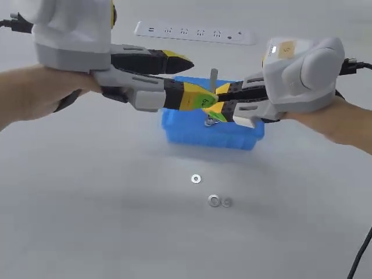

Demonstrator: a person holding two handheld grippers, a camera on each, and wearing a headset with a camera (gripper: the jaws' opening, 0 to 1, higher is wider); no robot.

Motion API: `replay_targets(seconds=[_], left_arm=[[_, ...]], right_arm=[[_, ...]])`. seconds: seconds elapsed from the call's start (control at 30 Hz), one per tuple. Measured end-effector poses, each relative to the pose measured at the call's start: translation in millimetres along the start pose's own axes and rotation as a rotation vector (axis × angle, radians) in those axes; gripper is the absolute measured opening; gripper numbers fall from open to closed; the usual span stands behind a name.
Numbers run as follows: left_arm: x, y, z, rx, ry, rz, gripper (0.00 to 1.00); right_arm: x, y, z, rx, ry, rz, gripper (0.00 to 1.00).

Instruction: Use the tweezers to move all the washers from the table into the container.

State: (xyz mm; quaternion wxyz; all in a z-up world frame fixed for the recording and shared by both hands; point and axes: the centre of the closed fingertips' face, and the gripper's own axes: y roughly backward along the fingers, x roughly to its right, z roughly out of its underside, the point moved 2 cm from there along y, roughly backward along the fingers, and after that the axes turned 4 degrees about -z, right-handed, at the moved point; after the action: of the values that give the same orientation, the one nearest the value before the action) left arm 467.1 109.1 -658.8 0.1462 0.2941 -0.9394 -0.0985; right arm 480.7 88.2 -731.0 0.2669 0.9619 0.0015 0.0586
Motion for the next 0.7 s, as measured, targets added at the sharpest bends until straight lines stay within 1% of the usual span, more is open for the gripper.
replay_targets(seconds=[0.03,0.1,0.13,0.17,0.23,0.27,0.3,0.33,0.37,0.43,0.47,0.5,0.53,0.57,0.6,0.63,0.7], left_arm=[[-0.1,-2.5,0.1,-0.004,0.005,0.007,0.52],[-1.5,-9.6,1.9,-0.020,-0.011,-0.006,0.46],[-4.3,-12.4,4.3,-0.034,-0.027,-0.012,0.42],[-5.2,-14.1,5.4,-0.041,-0.026,-0.012,0.40],[-6.3,-17.0,7.2,-0.048,-0.018,-0.011,0.39],[-7.0,-18.0,9.3,-0.058,-0.024,-0.011,0.39],[-7.2,-17.9,10.5,-0.065,-0.034,-0.008,0.37],[-4.4,-18.3,11.2,-0.072,-0.040,0.000,0.34],[-3.9,-18.6,11.5,-0.076,-0.044,-0.002,0.32],[-4.8,-19.3,10.8,-0.079,-0.071,-0.019,0.26],[-8.8,-19.3,11.3,-0.097,-0.106,-0.056,0.24],[-5.9,-19.4,9.9,-0.103,-0.129,-0.049,0.21],[-3.1,-19.5,8.0,-0.094,-0.116,-0.033,0.21],[3.4,-21.2,4.5,-0.081,-0.082,-0.007,0.21],[4.7,-21.3,3.8,-0.082,-0.083,0.001,0.21],[6.8,-21.9,3.7,-0.084,-0.108,0.006,0.21],[9.8,-22.9,5.3,-0.096,-0.117,0.019,0.19]], right_arm=[[-0.6,0.2,0.2,-0.001,0.000,-0.002,0.11],[-2.0,0.6,0.1,-0.001,0.002,-0.005,0.11],[-2.9,0.7,-0.5,0.001,0.001,-0.007,0.11],[-3.4,0.6,-0.9,0.002,0.001,-0.008,0.11],[-4.1,0.5,-2.1,0.004,0.005,-0.009,0.11],[-4.8,0.2,-2.9,0.006,0.004,-0.013,0.11],[-4.9,0.0,-3.3,0.006,0.006,-0.014,0.11],[-4.9,-0.3,-3.9,0.006,0.009,-0.015,0.11],[-4.9,-0.5,-4.4,0.008,0.008,-0.015,0.11],[-4.8,-0.8,-5.5,0.012,0.007,-0.015,0.11],[-4.9,-1.0,-5.6,0.012,0.008,-0.015,0.11],[-5.2,-1.3,-5.5,0.010,0.009,-0.018,0.11],[-5.5,-1.6,-5.1,0.009,0.010,-0.019,0.11],[-5.7,-1.9,-4.3,0.005,0.011,-0.021,0.11],[-5.9,-2.1,-3.8,0.004,0.010,-0.022,0.11],[-5.9,-2.3,-3.2,0.003,0.008,-0.023,0.11],[-5.7,-2.5,-2.6,0.002,0.005,-0.023,0.11]])
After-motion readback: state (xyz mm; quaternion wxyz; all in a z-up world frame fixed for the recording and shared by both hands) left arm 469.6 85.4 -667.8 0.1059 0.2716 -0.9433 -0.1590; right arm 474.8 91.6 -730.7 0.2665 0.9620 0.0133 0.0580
